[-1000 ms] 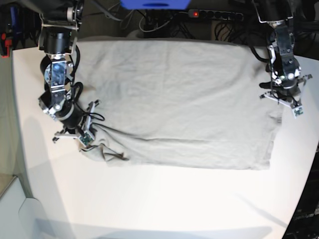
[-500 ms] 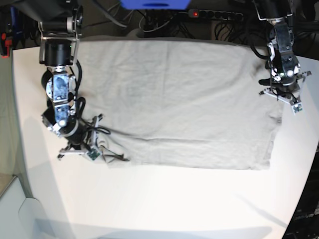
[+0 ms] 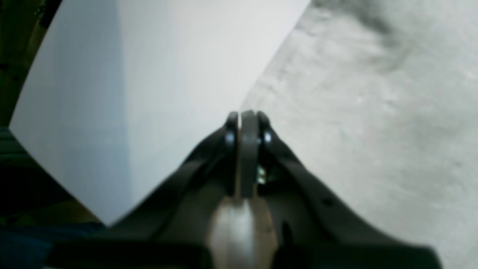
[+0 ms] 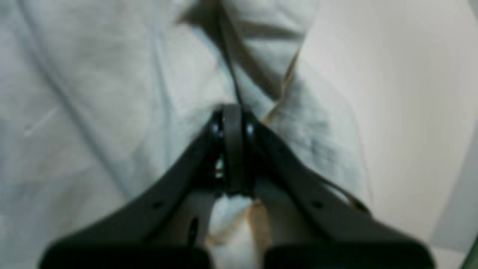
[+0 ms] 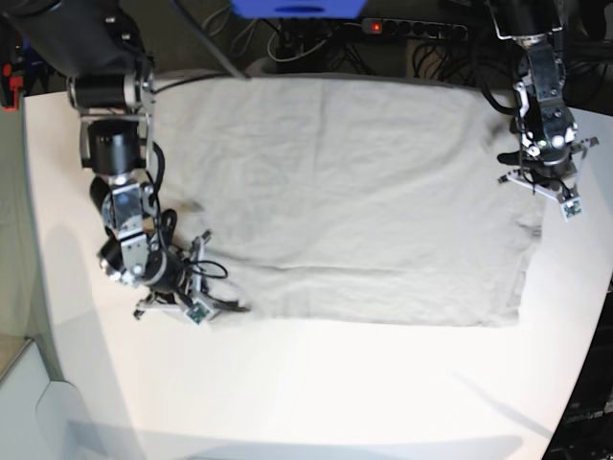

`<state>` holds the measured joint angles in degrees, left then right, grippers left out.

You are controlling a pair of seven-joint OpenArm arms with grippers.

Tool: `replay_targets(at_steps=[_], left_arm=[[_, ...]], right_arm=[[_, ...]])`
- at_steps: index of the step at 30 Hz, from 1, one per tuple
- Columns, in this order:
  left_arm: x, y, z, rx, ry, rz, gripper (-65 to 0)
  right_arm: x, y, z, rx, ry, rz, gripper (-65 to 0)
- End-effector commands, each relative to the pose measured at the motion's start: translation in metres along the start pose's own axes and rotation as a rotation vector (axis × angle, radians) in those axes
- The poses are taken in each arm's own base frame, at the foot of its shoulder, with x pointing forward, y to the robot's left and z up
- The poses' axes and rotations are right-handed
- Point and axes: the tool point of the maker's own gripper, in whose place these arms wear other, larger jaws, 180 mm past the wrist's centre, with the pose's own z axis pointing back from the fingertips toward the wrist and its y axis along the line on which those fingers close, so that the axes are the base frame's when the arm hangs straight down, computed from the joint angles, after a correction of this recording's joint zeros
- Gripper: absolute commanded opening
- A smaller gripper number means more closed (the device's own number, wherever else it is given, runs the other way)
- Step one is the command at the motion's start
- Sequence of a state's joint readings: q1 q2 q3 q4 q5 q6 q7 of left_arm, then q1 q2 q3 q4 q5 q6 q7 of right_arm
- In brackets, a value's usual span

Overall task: Layout the t-shirt on the table in an organized manner, then fold the t-shirt properly
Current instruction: 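Pull the shirt edge with the right gripper to smooth the hem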

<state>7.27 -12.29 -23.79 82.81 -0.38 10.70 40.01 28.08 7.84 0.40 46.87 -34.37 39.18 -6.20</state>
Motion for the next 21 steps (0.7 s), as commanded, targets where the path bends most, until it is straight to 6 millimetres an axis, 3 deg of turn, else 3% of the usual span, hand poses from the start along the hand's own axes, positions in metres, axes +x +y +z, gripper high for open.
replay_targets(at_steps=[1,4,9,14,21], left_arm=[[0.017,0.005,0.002,0.015,-0.052,0.001,-63.7],[0.017,0.005,0.002,0.014,-0.051,0.002,-63.7],[0.017,0.005,0.002,0.014,-0.051,0.002,-63.7],[0.017,0.005,0.002,0.015,-0.052,0.001,-63.7],[0.016,0.004,0.002,0.013,-0.051,0.002,-63.7]], right_arm=[[0.012,-0.019,0.002,-0.013,-0.018,0.006,-64.7],[0.012,-0.023,-0.005,0.016,-0.013,-0.025,-64.7],[0.031,-0.026,-0.011,0.047,-0.141,-0.07,-64.4],[0.05,-0.079,-0.006,-0.272,-0.269,-0.015,-64.3],[0.081,-0.13,0.02,-0.549,-0.371,0.047,-64.5]])
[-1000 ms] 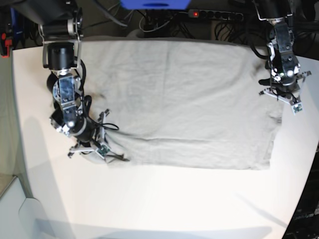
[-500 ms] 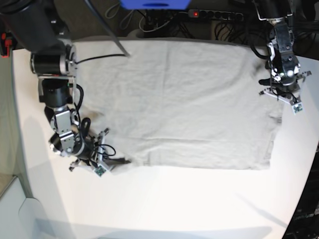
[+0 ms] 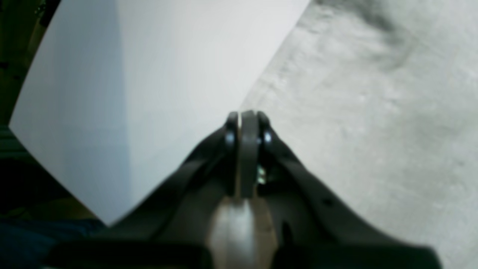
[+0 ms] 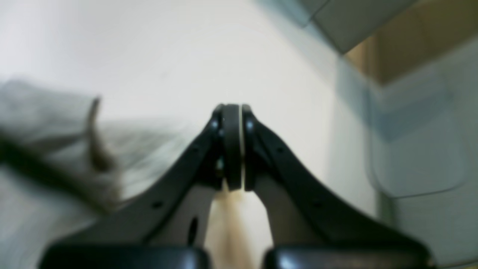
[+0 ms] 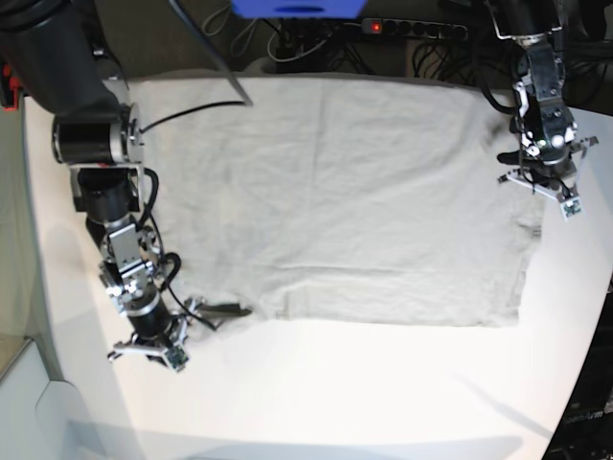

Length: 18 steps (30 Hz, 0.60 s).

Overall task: Layout the t-shirt on the table in an organized manner, then fold the t-shirt properly
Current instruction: 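Pull the shirt edge with the right gripper to smooth the hem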

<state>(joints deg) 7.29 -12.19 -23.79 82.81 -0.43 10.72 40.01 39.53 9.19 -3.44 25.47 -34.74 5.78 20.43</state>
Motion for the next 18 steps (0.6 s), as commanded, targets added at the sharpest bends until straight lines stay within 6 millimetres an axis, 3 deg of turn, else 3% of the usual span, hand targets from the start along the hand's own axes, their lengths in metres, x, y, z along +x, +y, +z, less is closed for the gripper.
replay_targets(at_steps=[1,3,5,14,18], left_arm=[[0.017,0.005,0.002,0.014,-0.052,0.001,-63.7],[0.017,0.005,0.002,0.014,-0.052,0.001,-63.7],[0.017,0.005,0.002,0.014,-0.052,0.001,-63.7],[0.019,0.004,0.003,0.014,-0.058,0.001,-63.7],[0.027,0.005,0.003,0.013,-0.075,0.006,-63.7]], right_arm=[[0.027,-0.031,-0.006,-0.082,-0.07,0.015,-64.4],[0.031,-0.034,-0.009,-0.076,-0.069,0.012,-64.5],[0.027,-0.025,-0.009,-0.02,-0.048,-0.004,-64.6],[-0.015,0.023,0.005,0.27,0.134,-0.059,-64.7],[-0.031,0.019,0.017,0.282,0.18,-0.03,-64.7]])
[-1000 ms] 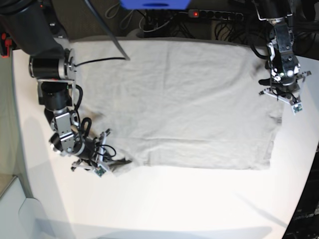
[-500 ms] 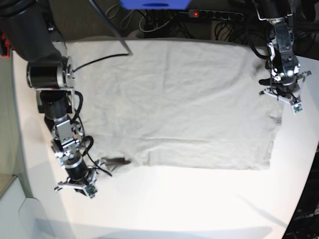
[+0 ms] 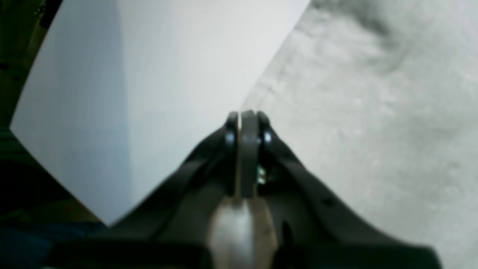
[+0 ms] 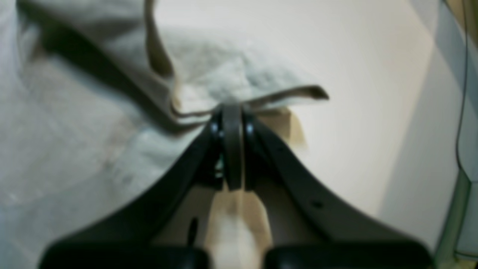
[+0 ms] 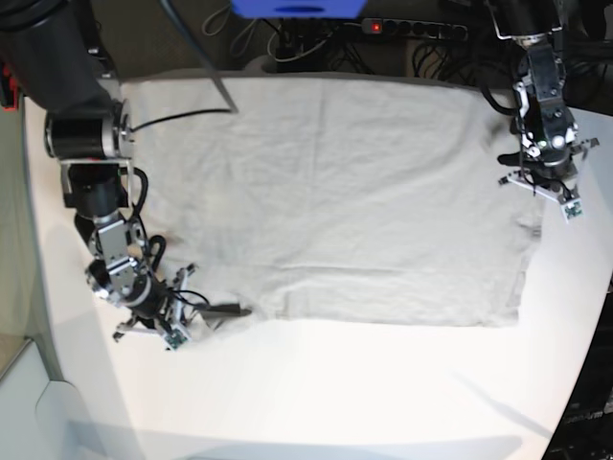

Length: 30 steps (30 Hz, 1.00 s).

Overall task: Layout the t-shirt on the table in an organized manner, then fold the t-shirt properly
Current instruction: 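Pull the shirt edge with the right gripper to smooth the hem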

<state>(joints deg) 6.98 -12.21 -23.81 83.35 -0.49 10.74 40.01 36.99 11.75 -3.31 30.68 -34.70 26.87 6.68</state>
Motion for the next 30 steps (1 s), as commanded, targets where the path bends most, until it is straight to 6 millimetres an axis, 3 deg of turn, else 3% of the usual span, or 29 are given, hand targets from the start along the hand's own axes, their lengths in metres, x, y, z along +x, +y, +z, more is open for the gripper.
replay_targets(at_steps=[1,10,15,23,27,30], left_arm=[[0.021,0.006,0.002,0.017,-0.062,0.0,-63.7],[0.05,0.001,0.014,0.0,-0.136,0.02,-63.7],[0.071,-0.001,0.027,-0.01,-0.201,0.029,-63.7],[0.062,0.0,0.014,-0.001,-0.161,0.028,-63.7],[0.051,-0.001,0.0,0.005,-0.112,0.034,-63.7],[0.05,-0.002,-0.003,0.006,-0.102,0.036,-63.7]], right_arm=[[0.017,-0.019,0.006,-0.016,-0.048,0.013,-64.7],[0.018,0.012,0.03,0.088,0.016,0.123,-64.7],[0.021,0.016,0.046,0.035,0.063,0.179,-64.7],[-0.011,0.019,0.061,0.019,0.175,0.206,-64.7],[-0.038,0.03,0.055,0.068,0.237,0.177,-64.7],[-0.047,0.03,0.042,0.108,0.258,0.134,-64.7]])
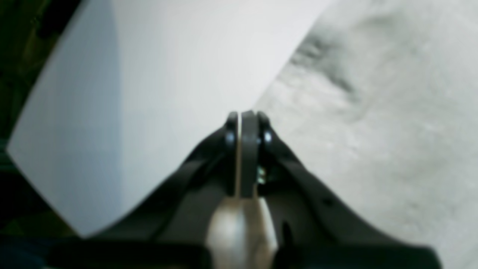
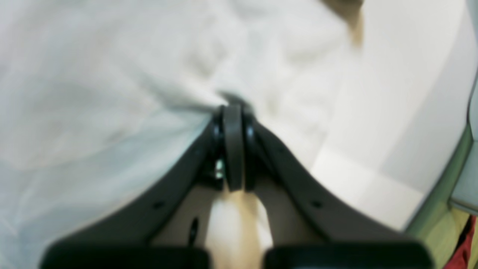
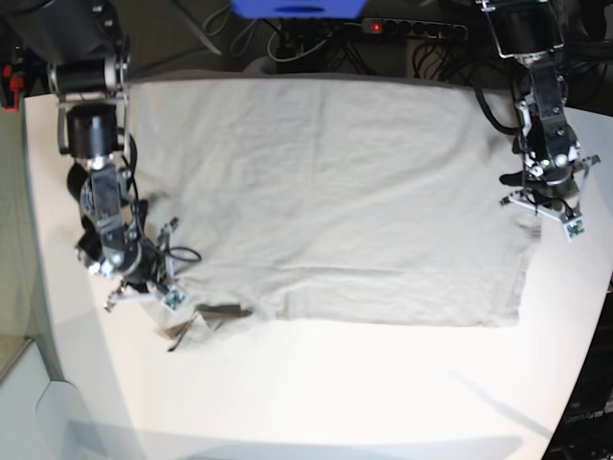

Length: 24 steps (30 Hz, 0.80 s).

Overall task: Layout the t-shirt on the table in an organized manner, then fold the t-shirt properly
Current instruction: 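Pull the shirt edge with the right gripper to smooth the hem, then move the right gripper up the shirt side and grasp near the shoulder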

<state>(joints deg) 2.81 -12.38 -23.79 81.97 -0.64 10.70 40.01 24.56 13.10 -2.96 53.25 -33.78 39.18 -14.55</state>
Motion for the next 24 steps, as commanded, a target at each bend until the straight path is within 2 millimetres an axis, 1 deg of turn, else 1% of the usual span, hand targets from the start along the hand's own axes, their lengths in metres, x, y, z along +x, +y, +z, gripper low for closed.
replay_targets(at_steps=[1,5,8,10,11,12,15,17,19,20,21,23,24], left_arm=[[0.024,0.006,0.002,0.017,-0.065,0.003,-63.7],[0.023,0.006,0.002,0.017,-0.065,0.002,-63.7],[0.024,0.006,0.002,0.017,-0.065,0.003,-63.7],[0.024,0.005,0.002,0.017,-0.066,0.004,-63.7],[0.023,0.006,0.001,0.017,-0.063,0.003,-63.7],[0.025,0.005,0.001,0.017,-0.067,0.006,-63.7],[0.035,0.001,0.002,0.01,-0.079,0.018,-63.7],[0.04,0.001,0.004,0.009,-0.094,0.022,-63.7],[0.05,0.009,0.01,0.021,-0.125,0.046,-63.7],[0.057,0.016,0.014,0.034,-0.145,0.066,-63.7],[0.064,0.022,0.017,0.043,-0.166,0.083,-63.7],[0.07,0.028,0.024,0.053,-0.169,0.102,-63.7],[0.07,0.029,0.025,0.052,-0.153,0.109,-63.7]], right_arm=[[0.001,-0.006,-0.003,0.016,0.007,-0.006,-64.7],[0.003,-0.01,-0.016,0.065,0.004,-0.056,-64.7],[0.018,-0.017,-0.022,0.089,-0.056,-0.092,-64.7],[0.029,-0.033,-0.024,0.033,-0.085,-0.116,-64.7],[0.037,-0.04,-0.026,0.007,-0.099,-0.126,-64.7],[0.044,-0.049,-0.026,-0.025,-0.108,-0.134,-64.7],[0.055,-0.078,-0.021,-0.126,-0.121,-0.147,-64.7],[0.062,-0.081,-0.02,-0.135,-0.13,-0.147,-64.7],[0.055,-0.088,-0.018,-0.144,-0.092,-0.15,-64.7],[0.052,-0.087,-0.019,-0.143,-0.071,-0.151,-64.7],[0.051,-0.09,-0.017,-0.149,-0.061,-0.151,-64.7],[0.052,-0.098,-0.012,-0.174,-0.063,-0.153,-64.7],[0.041,-0.097,-0.009,-0.174,-0.049,-0.176,-64.7]])
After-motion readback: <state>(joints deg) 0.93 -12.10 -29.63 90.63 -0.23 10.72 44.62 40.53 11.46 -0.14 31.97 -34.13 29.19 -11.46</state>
